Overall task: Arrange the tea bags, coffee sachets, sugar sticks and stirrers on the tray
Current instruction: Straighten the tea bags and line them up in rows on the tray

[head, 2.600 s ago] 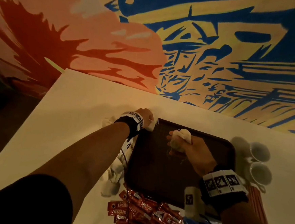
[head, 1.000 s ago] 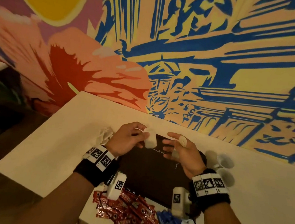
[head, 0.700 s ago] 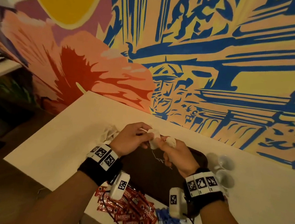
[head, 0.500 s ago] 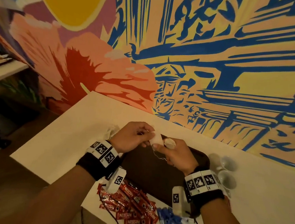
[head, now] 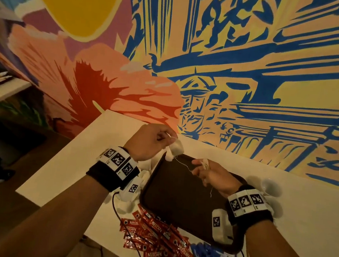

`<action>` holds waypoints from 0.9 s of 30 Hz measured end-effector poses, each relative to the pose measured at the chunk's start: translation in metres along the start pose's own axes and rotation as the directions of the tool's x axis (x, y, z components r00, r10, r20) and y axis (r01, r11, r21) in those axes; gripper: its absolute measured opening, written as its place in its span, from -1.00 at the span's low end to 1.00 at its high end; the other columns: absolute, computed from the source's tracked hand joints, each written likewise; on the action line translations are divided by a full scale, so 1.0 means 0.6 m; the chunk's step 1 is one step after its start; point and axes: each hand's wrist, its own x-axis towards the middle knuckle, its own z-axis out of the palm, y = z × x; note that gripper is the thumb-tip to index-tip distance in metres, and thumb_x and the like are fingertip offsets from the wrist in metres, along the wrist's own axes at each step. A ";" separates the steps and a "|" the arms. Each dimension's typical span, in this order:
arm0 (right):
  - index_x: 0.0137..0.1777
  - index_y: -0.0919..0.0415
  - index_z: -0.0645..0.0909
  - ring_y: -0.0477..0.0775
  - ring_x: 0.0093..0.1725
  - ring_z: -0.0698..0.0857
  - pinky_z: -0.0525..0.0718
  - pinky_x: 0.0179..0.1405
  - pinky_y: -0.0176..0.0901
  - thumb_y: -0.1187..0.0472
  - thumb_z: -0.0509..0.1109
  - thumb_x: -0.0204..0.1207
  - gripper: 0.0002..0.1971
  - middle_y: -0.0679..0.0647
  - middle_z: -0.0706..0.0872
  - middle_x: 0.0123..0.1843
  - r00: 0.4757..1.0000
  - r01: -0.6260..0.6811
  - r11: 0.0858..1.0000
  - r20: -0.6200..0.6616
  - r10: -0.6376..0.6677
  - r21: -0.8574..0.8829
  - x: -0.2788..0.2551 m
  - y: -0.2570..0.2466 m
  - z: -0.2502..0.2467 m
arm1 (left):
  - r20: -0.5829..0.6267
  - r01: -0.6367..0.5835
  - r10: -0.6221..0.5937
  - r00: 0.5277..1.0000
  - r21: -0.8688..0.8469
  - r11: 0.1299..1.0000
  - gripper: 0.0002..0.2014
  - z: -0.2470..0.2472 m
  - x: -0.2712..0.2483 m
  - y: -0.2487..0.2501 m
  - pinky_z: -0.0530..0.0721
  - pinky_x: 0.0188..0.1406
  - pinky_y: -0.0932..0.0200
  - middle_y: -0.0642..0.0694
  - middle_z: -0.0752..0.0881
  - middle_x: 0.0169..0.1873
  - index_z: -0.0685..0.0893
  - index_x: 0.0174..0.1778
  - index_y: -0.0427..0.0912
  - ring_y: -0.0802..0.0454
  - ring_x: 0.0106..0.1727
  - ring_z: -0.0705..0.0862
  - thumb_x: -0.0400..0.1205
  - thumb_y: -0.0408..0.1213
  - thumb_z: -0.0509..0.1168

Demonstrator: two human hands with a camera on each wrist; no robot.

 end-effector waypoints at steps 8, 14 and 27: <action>0.36 0.18 0.59 0.05 0.18 0.64 0.61 0.14 -0.08 0.40 0.20 0.74 -0.71 0.16 0.73 0.23 0.976 -0.098 0.983 -0.180 0.126 0.157 0.047 0.032 0.001 | -0.218 0.039 -0.025 0.976 0.059 0.998 -0.95 -0.019 0.097 -0.097 0.49 -0.30 0.33 0.15 0.67 -0.25 0.71 -0.01 -0.04 0.27 -0.30 0.61 0.71 -0.21 0.34; 0.30 0.15 0.63 0.19 0.35 0.64 0.83 0.06 0.10 0.52 0.23 0.70 -0.67 0.18 0.67 0.32 0.967 -0.164 0.943 -0.141 0.212 0.290 0.062 0.057 0.011 | -0.144 0.203 -0.191 0.971 0.078 0.976 -0.93 0.018 0.150 -0.201 0.54 -0.11 0.18 0.01 0.70 -0.15 0.72 0.01 -0.11 -0.02 -0.25 0.64 0.70 -0.24 0.35; 0.26 0.17 0.68 0.19 0.18 0.79 0.79 0.23 0.12 0.38 0.42 0.63 -0.76 0.27 0.74 0.21 0.942 -0.203 0.918 -0.189 0.279 0.341 0.108 0.044 0.051 | 0.437 0.162 -0.396 0.808 0.481 0.862 -0.77 0.162 0.191 -0.368 0.56 0.12 0.14 -0.12 0.69 0.31 0.75 0.23 -0.08 -0.16 0.27 0.67 0.71 -0.16 0.30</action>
